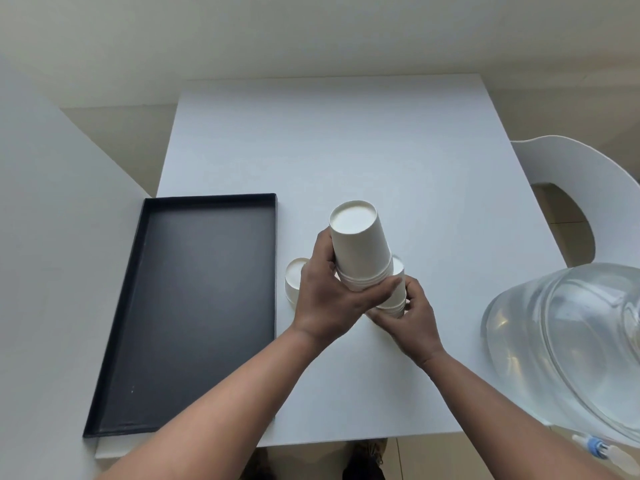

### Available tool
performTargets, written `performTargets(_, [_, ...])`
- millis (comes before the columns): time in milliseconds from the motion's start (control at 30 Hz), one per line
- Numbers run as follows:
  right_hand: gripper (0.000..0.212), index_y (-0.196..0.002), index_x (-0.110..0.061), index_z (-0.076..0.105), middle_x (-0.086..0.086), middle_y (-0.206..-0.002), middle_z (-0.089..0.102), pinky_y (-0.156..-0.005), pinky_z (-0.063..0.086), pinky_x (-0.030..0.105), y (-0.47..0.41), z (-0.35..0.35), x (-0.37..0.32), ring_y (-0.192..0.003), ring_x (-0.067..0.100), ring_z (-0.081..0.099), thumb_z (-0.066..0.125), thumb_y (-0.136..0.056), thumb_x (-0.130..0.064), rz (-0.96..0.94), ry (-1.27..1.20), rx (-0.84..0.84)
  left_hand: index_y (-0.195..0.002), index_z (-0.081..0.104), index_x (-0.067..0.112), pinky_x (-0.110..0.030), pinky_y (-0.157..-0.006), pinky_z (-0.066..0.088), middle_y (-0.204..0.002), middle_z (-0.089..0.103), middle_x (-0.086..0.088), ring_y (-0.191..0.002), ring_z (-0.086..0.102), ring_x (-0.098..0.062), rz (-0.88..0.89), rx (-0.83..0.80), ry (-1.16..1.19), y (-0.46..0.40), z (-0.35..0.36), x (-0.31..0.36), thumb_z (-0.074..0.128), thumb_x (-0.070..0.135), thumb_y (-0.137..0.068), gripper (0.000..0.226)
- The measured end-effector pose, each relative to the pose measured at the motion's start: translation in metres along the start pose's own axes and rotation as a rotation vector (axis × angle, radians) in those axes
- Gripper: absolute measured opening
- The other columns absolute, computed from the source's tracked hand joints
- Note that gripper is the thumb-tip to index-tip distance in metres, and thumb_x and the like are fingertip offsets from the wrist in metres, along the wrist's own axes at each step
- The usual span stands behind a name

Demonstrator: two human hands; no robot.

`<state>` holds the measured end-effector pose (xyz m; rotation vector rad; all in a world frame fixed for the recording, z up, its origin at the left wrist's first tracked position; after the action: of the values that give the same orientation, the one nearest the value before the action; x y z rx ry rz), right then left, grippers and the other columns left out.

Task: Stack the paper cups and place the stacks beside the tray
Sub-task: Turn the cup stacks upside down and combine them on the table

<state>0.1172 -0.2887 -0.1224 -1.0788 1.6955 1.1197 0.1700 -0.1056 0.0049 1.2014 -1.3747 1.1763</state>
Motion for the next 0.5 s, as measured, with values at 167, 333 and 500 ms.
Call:
performTargets(167, [0.067,-0.114,-0.052,0.052,-0.028,-0.105,0.068,-0.069,0.052,0.017,-0.012,0.0,-0.001,-0.091,-0.002,0.066,0.086,-0.057,-0.046,0.033,0.02,0.032,-0.126,0.051,0.04,-0.016,-0.079,0.05,-0.114,0.062,0.025,-0.104,0.065,-0.01,0.008,-0.03,-0.068,0.033,-0.002,-0.03,0.098,0.037,-0.066,0.076])
performTargets(333, [0.071,-0.117,-0.052,0.052,-0.024,-0.111,0.069,-0.085,0.058,0.035,-0.014,0.003,0.002,-0.101,0.002,0.067,0.092,-0.059,-0.046,0.054,0.008,0.013,-0.122,0.046,0.056,-0.009,-0.078,0.048,-0.119,0.063,0.027,-0.108,0.063,-0.005,-0.089,-0.082,-0.196,0.055,-0.007,-0.075,0.097,0.04,-0.067,0.076])
performTargets(500, [0.072,-0.116,-0.056,0.05,-0.028,-0.113,0.066,-0.087,0.055,0.034,-0.008,0.006,0.002,-0.104,-0.005,0.063,0.092,-0.059,-0.049,0.044,0.01,-0.043,-0.127,0.044,0.055,-0.02,-0.088,0.052,-0.124,0.061,0.025,-0.117,0.06,-0.005,-0.193,-0.152,-0.256,0.065,-0.004,-0.11,0.095,0.041,-0.069,0.079])
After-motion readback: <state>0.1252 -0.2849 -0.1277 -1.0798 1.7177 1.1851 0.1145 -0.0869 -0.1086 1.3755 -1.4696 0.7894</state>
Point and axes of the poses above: each hand's wrist, its own y-axis away from the middle knuckle, its own z-axis out of the palm, x = y × z, the point moved 7 cm from there along -y, towards the middle knuckle
